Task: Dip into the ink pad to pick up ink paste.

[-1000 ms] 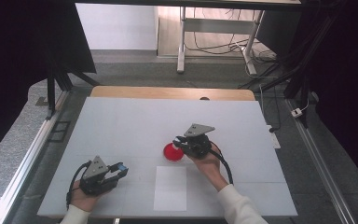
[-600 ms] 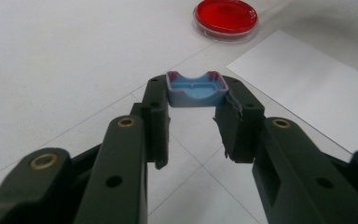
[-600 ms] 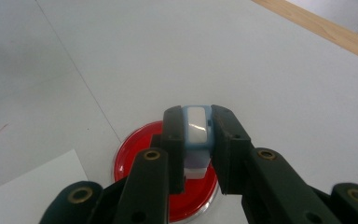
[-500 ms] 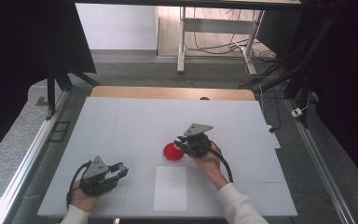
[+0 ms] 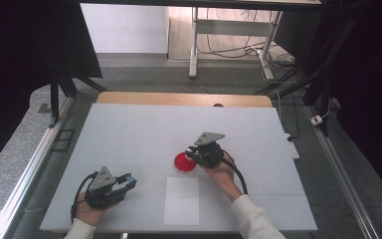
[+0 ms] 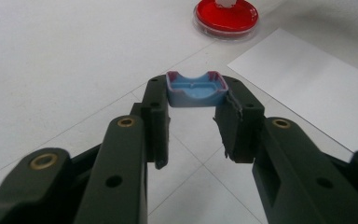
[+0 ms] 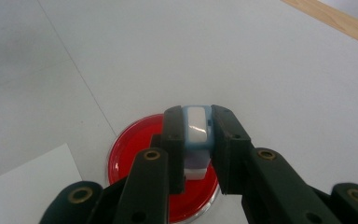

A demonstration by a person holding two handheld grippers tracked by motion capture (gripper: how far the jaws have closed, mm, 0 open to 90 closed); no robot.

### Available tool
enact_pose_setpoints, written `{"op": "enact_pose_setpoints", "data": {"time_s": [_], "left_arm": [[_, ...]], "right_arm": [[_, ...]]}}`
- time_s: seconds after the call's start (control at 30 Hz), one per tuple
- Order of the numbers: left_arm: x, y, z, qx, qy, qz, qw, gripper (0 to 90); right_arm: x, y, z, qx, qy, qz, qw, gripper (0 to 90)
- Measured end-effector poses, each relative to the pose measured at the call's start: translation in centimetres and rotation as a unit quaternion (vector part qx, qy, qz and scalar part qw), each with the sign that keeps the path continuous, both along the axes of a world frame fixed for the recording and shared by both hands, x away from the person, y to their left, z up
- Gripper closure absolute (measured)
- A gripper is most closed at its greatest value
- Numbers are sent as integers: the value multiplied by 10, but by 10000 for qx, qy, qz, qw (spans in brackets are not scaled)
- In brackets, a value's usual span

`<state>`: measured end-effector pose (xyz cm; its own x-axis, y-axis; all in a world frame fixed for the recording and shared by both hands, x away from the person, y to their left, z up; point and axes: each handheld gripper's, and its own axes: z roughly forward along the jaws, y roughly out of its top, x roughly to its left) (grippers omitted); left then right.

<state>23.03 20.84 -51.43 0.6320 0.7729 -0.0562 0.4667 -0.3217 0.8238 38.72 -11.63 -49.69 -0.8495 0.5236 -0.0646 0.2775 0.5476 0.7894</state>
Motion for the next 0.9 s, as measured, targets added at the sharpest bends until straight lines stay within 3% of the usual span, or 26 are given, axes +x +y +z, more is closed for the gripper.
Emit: {"op": "enact_pose_setpoints", "data": {"time_s": [0.9], "left_arm": [[0,-2,-1,13,13,-35,10000,652]], "right_arm": [[1,1,-4,-93,74,-52,9999,756]]}}
